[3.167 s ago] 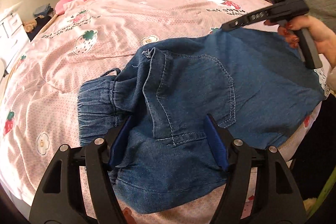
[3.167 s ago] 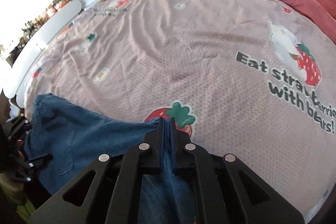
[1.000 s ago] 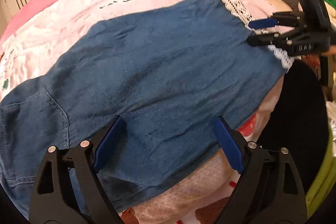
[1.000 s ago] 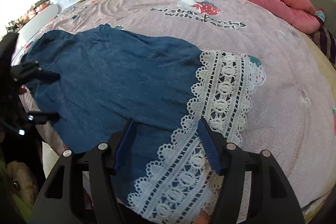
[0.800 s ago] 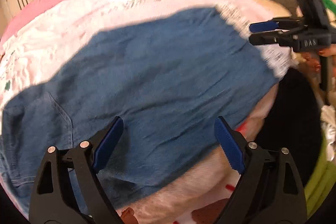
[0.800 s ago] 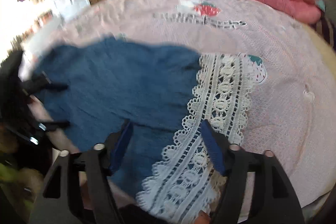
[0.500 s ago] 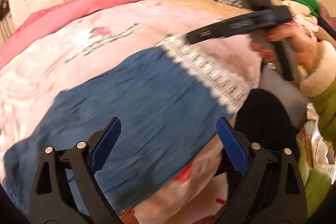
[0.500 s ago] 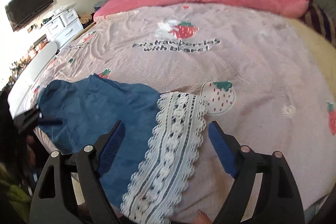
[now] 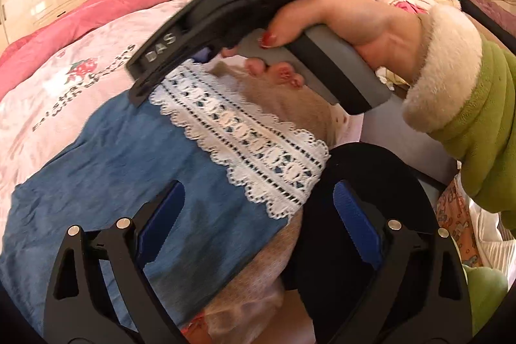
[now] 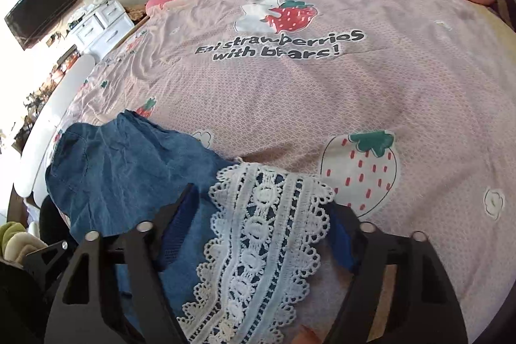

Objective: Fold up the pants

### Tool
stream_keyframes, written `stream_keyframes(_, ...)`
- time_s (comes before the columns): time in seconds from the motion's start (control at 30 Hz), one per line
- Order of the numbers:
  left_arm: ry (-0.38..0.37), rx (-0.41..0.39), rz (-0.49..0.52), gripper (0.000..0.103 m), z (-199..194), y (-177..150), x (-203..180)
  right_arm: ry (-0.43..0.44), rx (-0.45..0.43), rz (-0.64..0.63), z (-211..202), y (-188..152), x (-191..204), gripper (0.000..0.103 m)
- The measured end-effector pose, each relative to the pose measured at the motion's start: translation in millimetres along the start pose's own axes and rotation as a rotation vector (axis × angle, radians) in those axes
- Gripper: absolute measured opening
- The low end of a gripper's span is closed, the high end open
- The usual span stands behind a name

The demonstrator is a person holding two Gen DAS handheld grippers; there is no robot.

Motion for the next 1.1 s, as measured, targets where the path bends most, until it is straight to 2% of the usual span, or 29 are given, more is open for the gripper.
stream_keyframes(0.1, 0.007, 0.007, 0.022, 0.083, 6.9, -0.4, -6.2, -0.007, 0.022, 0.007, 5.3, -1.7, -5.6, 0.057)
stream_keyframes(0.17, 0.015, 0.023, 0.039, 0.07, 11.9, -1.7, -8.6, -0.006, 0.025, 0.011, 7.2, -3.3, -7.3, 0.053)
stream_keyframes(0.3, 0.018, 0.026, 0.069, 0.062, 12.8, -2.7, -14.4, -0.002, 0.012, -0.005, 2.3, -3.4, -0.5, 0.04)
stream_keyframes(0.37, 0.013, 0.025, 0.083, 0.054, 14.1, -2.2, -17.9, -0.02, 0.015, -0.021, 2.9, -2.5, 3.3, 0.04)
stream_keyframes(0.5, 0.028, 0.036, 0.155, 0.051, 22.1, -0.7, -30.9, -0.029, 0.037, -0.029, 7.9, -1.7, 1.8, 0.042)
stream_keyframes(0.57, 0.049, 0.064, 0.16, 0.044, 31.3, -1.4, -30.8, -0.029, 0.042, -0.021, 9.8, -2.1, 1.1, 0.042)
stream_keyframes(0.63, 0.073, 0.063, 0.161, 0.04, 37.5, -1.3, -30.0, -0.033, 0.045, -0.017, 11.3, -2.7, 1.3, 0.04)
stream_keyframes(0.73, 0.097, 0.046, 0.182, 0.027, 37.8, -2.8, -31.8, -0.019, 0.047, -0.003, 9.4, -1.8, 2.7, 0.031)
stream_keyframes(0.8, 0.063, 0.04, 0.138, 0.018, 33.5, -1.9, -24.8, -0.025, 0.037, -0.015, 4.0, -0.2, 7.0, 0.03)
stream_keyframes(0.83, 0.04, 0.03, 0.117, 0.008, 30.8, -1.0, -21.0, -0.018, 0.031, -0.011, 1.4, 0.6, 8.1, 0.03)
stream_keyframes(1.1, -0.115, -0.038, -0.079, 0.006, 1.1, -10.2, 18.7, -0.043, 0.011, -0.024, -12.4, 8.1, 26.2, 0.03)
Point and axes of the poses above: each gripper's, at about its wrist camera, not at the fingertips, and z roughly the way its jaws point, x to its left, y to its top, the point moved 2 cm from there along z, roughly the way its jaws point, and after that the axes turned 2 degrees about z, right-handed, at the moved point
